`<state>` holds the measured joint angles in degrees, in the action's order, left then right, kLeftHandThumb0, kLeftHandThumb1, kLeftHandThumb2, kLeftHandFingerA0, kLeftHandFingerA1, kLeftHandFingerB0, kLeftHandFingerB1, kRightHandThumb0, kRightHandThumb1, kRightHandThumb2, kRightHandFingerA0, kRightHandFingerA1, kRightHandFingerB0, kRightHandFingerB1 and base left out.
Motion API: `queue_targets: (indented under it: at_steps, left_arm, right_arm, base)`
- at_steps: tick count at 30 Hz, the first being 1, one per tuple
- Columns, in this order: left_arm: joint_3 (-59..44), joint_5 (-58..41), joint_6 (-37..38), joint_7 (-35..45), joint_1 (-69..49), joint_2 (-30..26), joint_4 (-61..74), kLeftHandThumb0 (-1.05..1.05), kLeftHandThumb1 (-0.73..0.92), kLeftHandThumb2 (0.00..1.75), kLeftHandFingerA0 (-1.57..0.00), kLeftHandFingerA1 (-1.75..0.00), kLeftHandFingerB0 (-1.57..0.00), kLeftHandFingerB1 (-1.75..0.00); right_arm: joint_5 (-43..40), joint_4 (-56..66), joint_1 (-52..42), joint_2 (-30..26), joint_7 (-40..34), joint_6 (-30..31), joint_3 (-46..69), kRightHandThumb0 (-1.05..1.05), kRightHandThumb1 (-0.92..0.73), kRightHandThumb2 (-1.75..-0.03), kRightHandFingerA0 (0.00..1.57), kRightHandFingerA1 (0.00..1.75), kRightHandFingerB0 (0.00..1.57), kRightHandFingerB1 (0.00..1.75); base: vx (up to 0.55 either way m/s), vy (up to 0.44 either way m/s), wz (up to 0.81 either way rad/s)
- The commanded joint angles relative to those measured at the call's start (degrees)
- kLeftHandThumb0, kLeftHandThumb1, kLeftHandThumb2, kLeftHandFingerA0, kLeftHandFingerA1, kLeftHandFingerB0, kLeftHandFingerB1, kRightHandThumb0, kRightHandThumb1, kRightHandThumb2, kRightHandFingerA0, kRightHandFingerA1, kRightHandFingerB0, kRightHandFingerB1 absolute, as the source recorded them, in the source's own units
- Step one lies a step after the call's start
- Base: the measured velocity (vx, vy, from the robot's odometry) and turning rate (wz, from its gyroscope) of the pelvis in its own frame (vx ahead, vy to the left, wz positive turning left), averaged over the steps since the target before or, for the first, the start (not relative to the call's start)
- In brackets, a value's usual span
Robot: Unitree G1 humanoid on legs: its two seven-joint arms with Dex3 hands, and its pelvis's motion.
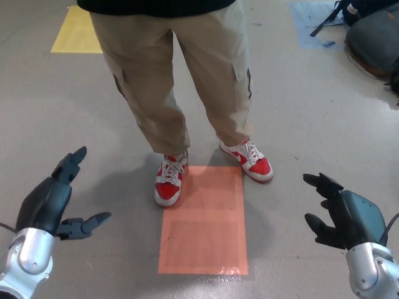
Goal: The robot recieved a bottle of protein shake from a person using its left hand and then shake the protein up and down 2 two times and hand it back to the person
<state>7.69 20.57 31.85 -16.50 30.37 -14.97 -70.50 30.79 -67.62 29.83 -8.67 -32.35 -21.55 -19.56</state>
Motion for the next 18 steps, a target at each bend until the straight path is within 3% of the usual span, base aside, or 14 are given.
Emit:
queue_targets:
  at_steps: [1,2,3,9,14,16,18]
  left_arm:
    - [-2.1,-2.3,0.3,-1.3,0.4,0.5,0.7,-0.4,0.43,0.68,-0.05,-0.24,0.0,-0.09]
    - [-2.0,-1.9,0.8,-2.3,0.2,0.5,0.8,-0.4,0.43,0.68,-0.05,-0.24,0.0,-0.09]
    - [-1.8,-1.4,1.0,-3.0,0.3,0.5,0.8,-0.43,0.49,0.55,-0.09,-0.25,0.0,-0.14]
    - [4.4,4.9,2.8,-5.2,0.2,-1.9,0.6,-0.35,0.55,0.56,-0.19,-0.3,0.0,-0.14]
    - [12.1,10.3,0.5,-5.5,0.2,-4.6,0.7,-0.5,0.7,0.61,-0.15,-0.28,0.0,-0.06]
    - [13.4,10.4,-0.6,-6.1,-0.3,-4.6,0.7,-0.5,0.65,0.66,-0.14,-0.29,0.0,-0.02]
    - [14.4,10.8,-0.5,-7.8,-0.7,-4.8,0.9,-0.52,0.7,0.61,-0.15,-0.28,0.0,-0.09]
  right_arm:
    - [-0.6,0.5,0.5,-0.5,-1.0,-0.7,0.7,-0.23,-0.74,-0.62,0.63,0.39,0.32,0.32]
    - [-0.8,0.6,0.6,-0.6,-0.7,-0.7,0.8,-0.23,-0.74,-0.62,0.63,0.39,0.32,0.32]
    - [-0.7,0.6,0.7,-0.6,-0.7,-0.9,0.9,-0.22,-0.74,-0.62,0.63,0.39,0.32,0.32]
    - [-0.2,0.5,0.9,-0.7,-1.3,-0.9,0.6,-0.23,-0.74,-0.62,0.62,0.39,0.32,0.32]
    - [0.2,0.6,-0.3,-0.2,-1.6,-0.8,0.1,-0.23,-0.74,-0.62,0.63,0.39,0.32,0.32]
    - [0.6,0.5,-0.9,-0.3,-1.9,-0.8,-0.3,-0.23,-0.74,-0.63,0.63,0.4,0.33,0.33]
    - [0.4,0.5,-1.1,-0.2,-1.7,-0.9,-0.3,-0.23,-0.74,-0.62,0.63,0.4,0.33,0.32]
  base:
    - [0.0,0.0,0.0]
    - [0.0,0.0,0.0]
    - [0.0,0.0,0.0]
    - [0.0,0.0,0.0]
    - [0.0,0.0,0.0]
    - [0.0,0.0,0.0]
    - [0.0,0.0,0.0]
